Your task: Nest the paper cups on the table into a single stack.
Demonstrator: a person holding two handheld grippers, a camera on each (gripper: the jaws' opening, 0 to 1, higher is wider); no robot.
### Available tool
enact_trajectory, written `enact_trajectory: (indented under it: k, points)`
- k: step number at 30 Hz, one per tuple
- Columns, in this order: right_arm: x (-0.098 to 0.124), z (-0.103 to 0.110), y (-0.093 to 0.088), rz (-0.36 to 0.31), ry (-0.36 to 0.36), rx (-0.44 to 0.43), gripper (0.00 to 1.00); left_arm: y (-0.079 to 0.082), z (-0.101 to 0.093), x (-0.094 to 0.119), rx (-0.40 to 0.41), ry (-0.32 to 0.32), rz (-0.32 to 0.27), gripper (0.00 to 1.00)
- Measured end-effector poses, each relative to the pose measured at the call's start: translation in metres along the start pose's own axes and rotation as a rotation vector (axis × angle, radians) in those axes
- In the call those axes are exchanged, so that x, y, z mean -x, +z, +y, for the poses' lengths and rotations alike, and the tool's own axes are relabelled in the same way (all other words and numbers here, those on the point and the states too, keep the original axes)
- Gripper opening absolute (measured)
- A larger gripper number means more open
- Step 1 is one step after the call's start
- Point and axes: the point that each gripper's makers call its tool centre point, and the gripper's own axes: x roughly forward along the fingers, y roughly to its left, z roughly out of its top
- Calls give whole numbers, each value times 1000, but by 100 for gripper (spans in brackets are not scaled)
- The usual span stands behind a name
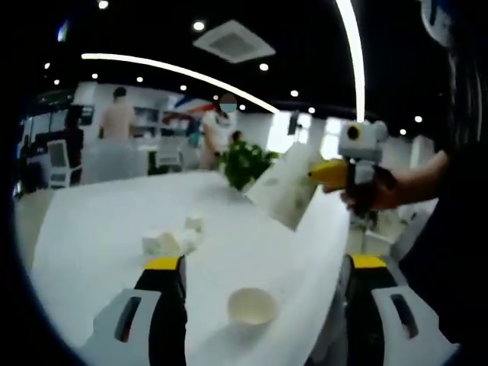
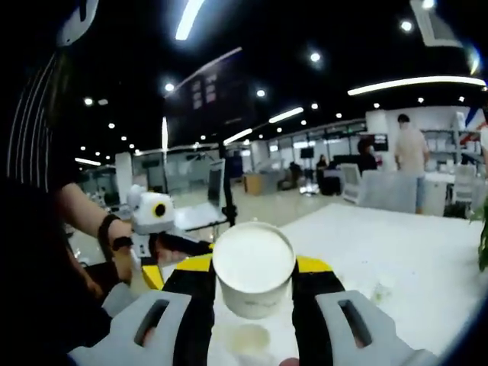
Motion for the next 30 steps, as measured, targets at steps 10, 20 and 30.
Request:
enact_trajectory:
  k: [10, 20, 30]
  points:
    - [-6, 12, -6, 15, 37, 3, 36, -2, -17, -7, 20, -64, 26, 68]
    - [-9, 21, -10, 27, 69, 1, 36, 3, -24, -9, 25, -113, 9, 60]
    - [-10, 25, -10, 20, 80, 1, 36, 5, -26, -8, 35, -122, 2, 51]
